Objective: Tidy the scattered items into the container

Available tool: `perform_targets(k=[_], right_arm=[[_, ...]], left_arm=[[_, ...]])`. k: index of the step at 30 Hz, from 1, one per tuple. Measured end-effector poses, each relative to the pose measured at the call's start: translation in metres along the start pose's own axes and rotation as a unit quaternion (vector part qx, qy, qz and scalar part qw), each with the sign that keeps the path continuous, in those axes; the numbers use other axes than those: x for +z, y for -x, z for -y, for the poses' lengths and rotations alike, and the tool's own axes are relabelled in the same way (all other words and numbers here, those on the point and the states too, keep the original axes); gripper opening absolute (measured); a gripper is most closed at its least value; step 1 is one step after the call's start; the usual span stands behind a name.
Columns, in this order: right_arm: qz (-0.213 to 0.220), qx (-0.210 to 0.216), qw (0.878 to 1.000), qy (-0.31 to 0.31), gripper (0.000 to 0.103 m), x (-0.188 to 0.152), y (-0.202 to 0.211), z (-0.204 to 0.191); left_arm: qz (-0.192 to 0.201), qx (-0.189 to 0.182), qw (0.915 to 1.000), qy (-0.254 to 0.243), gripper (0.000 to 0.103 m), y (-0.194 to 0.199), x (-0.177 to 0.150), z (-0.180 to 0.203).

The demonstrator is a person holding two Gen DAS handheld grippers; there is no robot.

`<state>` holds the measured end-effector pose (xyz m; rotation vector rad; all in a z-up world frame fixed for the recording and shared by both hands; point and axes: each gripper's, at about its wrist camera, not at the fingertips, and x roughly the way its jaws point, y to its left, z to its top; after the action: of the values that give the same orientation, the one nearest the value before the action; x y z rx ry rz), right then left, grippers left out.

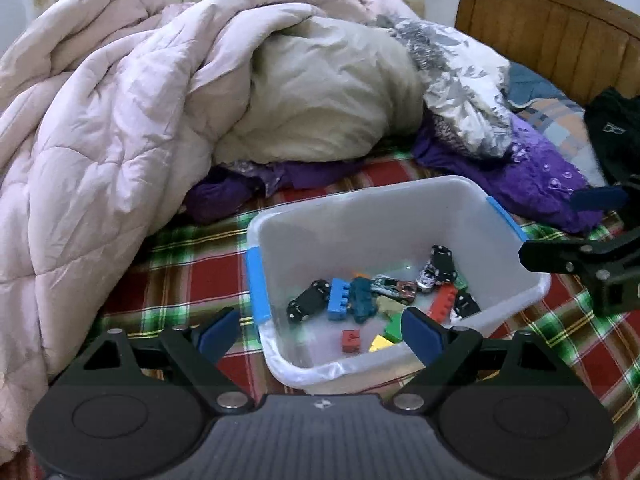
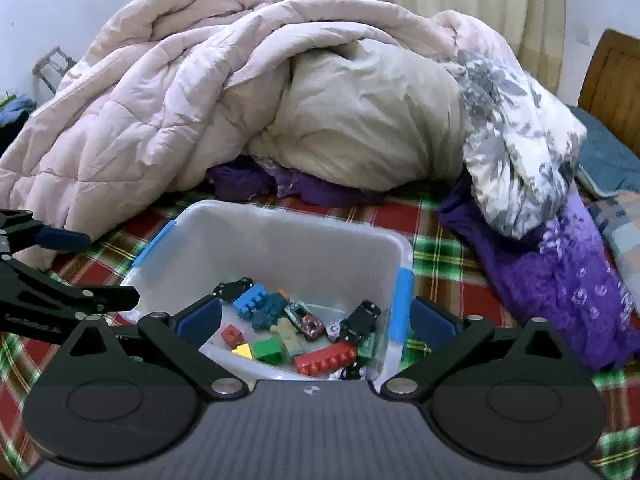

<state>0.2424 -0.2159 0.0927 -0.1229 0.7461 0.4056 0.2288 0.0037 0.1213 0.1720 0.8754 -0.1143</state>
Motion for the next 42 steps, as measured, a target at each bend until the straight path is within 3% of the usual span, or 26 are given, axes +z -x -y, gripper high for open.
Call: perform_targets(k=[9, 15, 19, 27, 42], right_arm=[[-0.080, 0.004, 0.997, 0.003, 0.103, 0.036, -0.020, 0.002], [-0.098, -0.001, 0.995, 0.021, 0.103, 0.044, -0.028, -0.002], [-0.102, -0.004, 0.994, 0.029, 0.103, 0.043, -0.033, -0.003], [-0.102, -0.007, 0.995, 0.022, 0.103, 0.037, -0.038, 0.002], [-0.103, -0.007, 0.994, 0.022, 0.103, 0.032, -0.039, 0.001]], left_arm=[[-0.067, 0.058, 0.9958, -0.024, 0.091, -0.016, 0.041, -0.004], [-0.083, 0.051, 0.9945, -0.037, 0.091, -0.022, 0.042, 0.003], [-0.083, 0.052, 0.9943, -0.044, 0.091, -0.024, 0.040, 0.006], [-0.095, 0.032, 0.9949, 0.009, 0.091, -0.031, 0.043, -0.010], [-0.104, 0.037, 0.9939, 0.005, 0.091, -0.040, 0.040, -0.010]])
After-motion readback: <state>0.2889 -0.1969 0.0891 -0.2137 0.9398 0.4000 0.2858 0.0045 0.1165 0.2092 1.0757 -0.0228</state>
